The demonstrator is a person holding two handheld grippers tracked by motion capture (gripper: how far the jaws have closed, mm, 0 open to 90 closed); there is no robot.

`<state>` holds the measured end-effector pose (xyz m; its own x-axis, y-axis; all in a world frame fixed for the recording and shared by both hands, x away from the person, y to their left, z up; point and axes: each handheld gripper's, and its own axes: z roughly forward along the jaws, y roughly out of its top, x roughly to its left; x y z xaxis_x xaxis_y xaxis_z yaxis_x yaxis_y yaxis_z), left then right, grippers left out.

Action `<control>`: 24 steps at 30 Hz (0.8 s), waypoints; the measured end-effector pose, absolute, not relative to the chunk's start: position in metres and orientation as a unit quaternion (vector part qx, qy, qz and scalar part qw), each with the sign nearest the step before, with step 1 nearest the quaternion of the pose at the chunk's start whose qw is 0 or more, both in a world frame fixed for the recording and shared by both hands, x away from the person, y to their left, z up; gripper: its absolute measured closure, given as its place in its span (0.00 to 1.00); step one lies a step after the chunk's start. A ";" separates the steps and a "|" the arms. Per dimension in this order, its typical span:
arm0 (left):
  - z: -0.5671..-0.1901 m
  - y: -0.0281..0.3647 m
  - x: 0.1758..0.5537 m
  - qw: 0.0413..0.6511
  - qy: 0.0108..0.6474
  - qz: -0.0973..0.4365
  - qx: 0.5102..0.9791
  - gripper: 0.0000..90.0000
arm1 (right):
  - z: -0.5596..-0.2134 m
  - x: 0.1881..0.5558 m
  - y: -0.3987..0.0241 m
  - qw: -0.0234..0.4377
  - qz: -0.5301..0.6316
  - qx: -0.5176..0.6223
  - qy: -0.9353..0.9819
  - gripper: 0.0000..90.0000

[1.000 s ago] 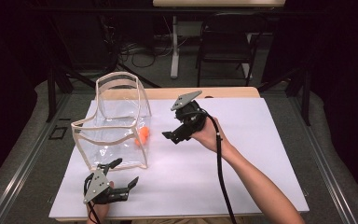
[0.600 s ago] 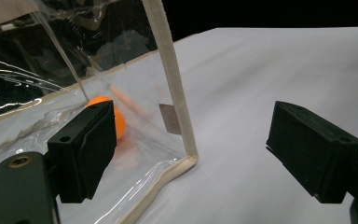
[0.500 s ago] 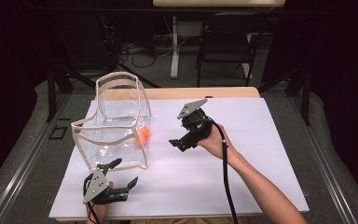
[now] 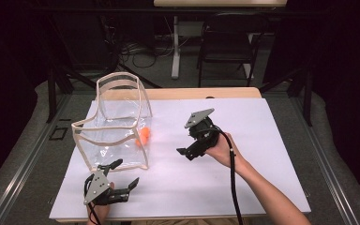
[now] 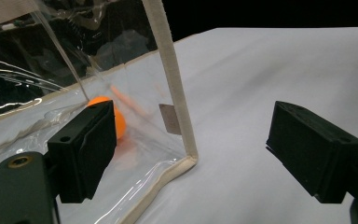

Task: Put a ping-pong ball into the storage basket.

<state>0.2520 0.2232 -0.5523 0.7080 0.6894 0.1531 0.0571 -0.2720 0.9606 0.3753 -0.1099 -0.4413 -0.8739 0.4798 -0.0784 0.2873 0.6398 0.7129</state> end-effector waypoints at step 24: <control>-0.552 0.223 0.252 0.549 0.251 0.288 0.743 0.17 | -0.467 0.355 -0.148 0.145 0.361 0.235 0.891 0.01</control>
